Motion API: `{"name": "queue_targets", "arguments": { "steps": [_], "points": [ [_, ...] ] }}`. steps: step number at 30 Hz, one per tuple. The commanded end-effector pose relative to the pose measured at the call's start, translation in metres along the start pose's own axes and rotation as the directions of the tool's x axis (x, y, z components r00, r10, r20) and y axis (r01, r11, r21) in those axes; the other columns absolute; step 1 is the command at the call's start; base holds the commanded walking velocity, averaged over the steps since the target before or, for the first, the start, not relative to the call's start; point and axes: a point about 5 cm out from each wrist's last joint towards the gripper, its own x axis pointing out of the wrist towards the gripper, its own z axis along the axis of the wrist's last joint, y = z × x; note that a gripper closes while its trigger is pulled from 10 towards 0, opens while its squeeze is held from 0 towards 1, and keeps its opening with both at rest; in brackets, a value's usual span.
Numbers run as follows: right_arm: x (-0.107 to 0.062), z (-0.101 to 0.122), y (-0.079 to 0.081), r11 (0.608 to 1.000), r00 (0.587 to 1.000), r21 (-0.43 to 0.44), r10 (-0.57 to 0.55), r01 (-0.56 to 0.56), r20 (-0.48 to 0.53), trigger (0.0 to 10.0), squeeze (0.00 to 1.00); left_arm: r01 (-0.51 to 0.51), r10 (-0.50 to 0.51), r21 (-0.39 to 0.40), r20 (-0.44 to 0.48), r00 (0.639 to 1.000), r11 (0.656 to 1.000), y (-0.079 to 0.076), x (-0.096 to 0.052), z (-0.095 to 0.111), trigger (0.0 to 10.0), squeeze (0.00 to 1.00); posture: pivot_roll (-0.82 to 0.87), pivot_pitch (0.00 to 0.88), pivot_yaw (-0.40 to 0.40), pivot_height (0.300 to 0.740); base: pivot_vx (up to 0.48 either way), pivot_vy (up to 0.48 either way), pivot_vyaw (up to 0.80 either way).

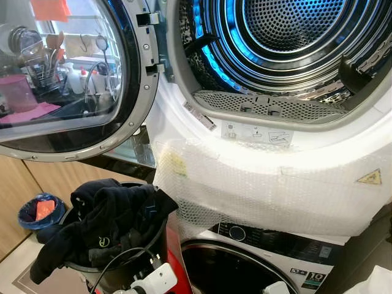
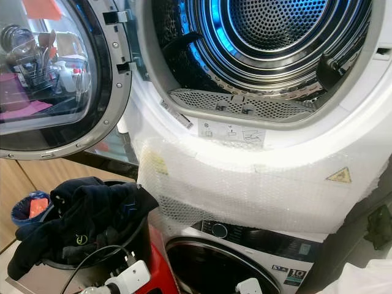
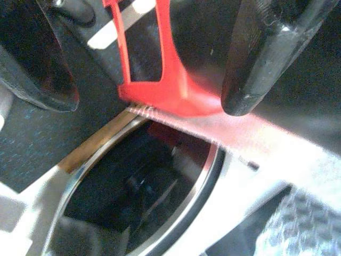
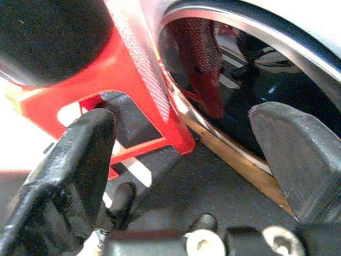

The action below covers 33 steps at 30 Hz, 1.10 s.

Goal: Clothes washing

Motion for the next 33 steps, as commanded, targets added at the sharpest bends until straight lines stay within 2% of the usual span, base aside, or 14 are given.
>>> {"name": "queue_targets", "arguments": {
  "steps": [1, 4, 6, 8, 10, 11, 12, 16, 18, 24, 27, 33],
  "points": [
    [0.002, 0.010, -0.003, 1.000, 0.999, 0.015, -0.004, 0.003, 0.048, 10.0, 0.00, 0.004, -0.005, 0.012, 0.035, 0.999, 1.000, 0.007, 0.000, 0.006, 10.0, 0.00, -0.09, 0.000, 0.070, 0.740, 0.000, 0.000, 0.00],
    [0.003, 0.022, -0.011, 0.995, 0.991, 0.093, -0.047, 0.036, 0.123, 10.0, 0.00, 0.018, -0.017, -0.004, 0.109, 0.994, 1.000, 0.011, 0.003, 0.019, 10.0, 0.00, -0.09, 0.000, 0.072, 0.740, 0.000, 0.000, 0.00],
    [0.003, 0.024, -0.012, 0.993, 0.989, 0.108, -0.056, 0.041, 0.137, 10.0, 0.00, 0.020, -0.019, -0.006, 0.127, 0.992, 1.000, 0.012, 0.004, 0.022, 10.0, 0.00, -0.09, 0.000, 0.072, 0.740, 0.000, 0.000, 0.00],
    [0.006, 0.032, -0.013, 0.990, 0.981, 0.136, -0.065, 0.040, 0.181, 10.0, 0.00, 0.019, -0.018, -0.006, 0.204, 0.979, 1.000, 0.014, 0.008, 0.038, 10.0, 0.00, -0.09, 0.000, 0.075, 0.740, 0.000, 0.000, 0.00],
    [0.006, 0.035, -0.012, 0.989, 0.977, 0.144, -0.057, 0.028, 0.203, 10.0, 0.00, 0.018, -0.014, -0.014, 0.235, 0.972, 1.000, 0.014, 0.009, 0.044, 10.0, 0.00, -0.09, 0.000, 0.077, 0.740, 0.000, 0.000, 0.00],
    [0.007, 0.037, -0.011, 0.989, 0.975, 0.145, -0.053, 0.021, 0.216, 10.0, 0.00, 0.013, -0.005, -0.030, 0.257, 0.966, 0.999, 0.015, 0.009, 0.047, 10.0, 0.00, -0.09, 0.000, 0.078, 0.740, 0.000, 0.000, 0.00],
    [0.007, 0.041, -0.010, 0.991, 0.970, 0.136, -0.047, 0.014, 0.237, 10.0, 0.00, -0.004, 0.026, -0.076, 0.301, 0.953, 0.997, 0.018, 0.009, 0.054, 10.0, 0.00, -0.10, 0.000, 0.081, 0.740, 0.000, 0.000, 0.00],
    [0.006, 0.046, -0.007, 0.992, 0.959, 0.128, -0.039, 0.003, 0.282, 10.0, 0.00, -0.014, 0.101, -0.228, 0.375, 0.922, 0.974, 0.023, 0.008, 0.064, 10.0, 0.00, -0.10, 0.000, 0.086, 0.740, 0.000, 0.000, 0.00],
    [0.004, 0.047, -0.005, 0.992, 0.950, 0.124, -0.041, 0.002, 0.308, 10.0, 0.00, -0.022, 0.144, -0.286, 0.411, 0.900, 0.958, 0.024, 0.003, 0.067, 10.0, 0.00, -0.10, 0.000, 0.088, 0.740, 0.000, 0.000, 0.00],
    [0.000, 0.051, 0.000, 0.993, 0.935, 0.119, -0.034, -0.009, 0.353, 10.0, 0.00, -0.061, 0.180, -0.269, 0.444, 0.878, 0.961, 0.027, -0.011, 0.069, 10.0, 0.00, -0.10, 0.000, 0.092, 0.740, 0.000, 0.000, 0.00],
    [-0.004, 0.056, 0.000, 0.994, 0.928, 0.106, -0.032, -0.008, 0.371, 10.0, 0.00, -0.126, 0.240, -0.268, 0.452, 0.859, 0.955, 0.028, -0.027, 0.070, 10.0, 0.00, -0.10, 0.000, 0.094, 0.740, 0.000, 0.000, 0.00],
    [-0.009, 0.064, -0.002, 0.997, 0.921, 0.082, -0.026, -0.006, 0.390, 10.0, 0.00, -0.267, 0.372, -0.286, 0.436, 0.820, 0.921, 0.028, -0.047, 0.071, 10.0, 0.00, -0.09, 0.000, 0.081, 0.740, 0.000, 0.000, 0.00]
  ]
}}
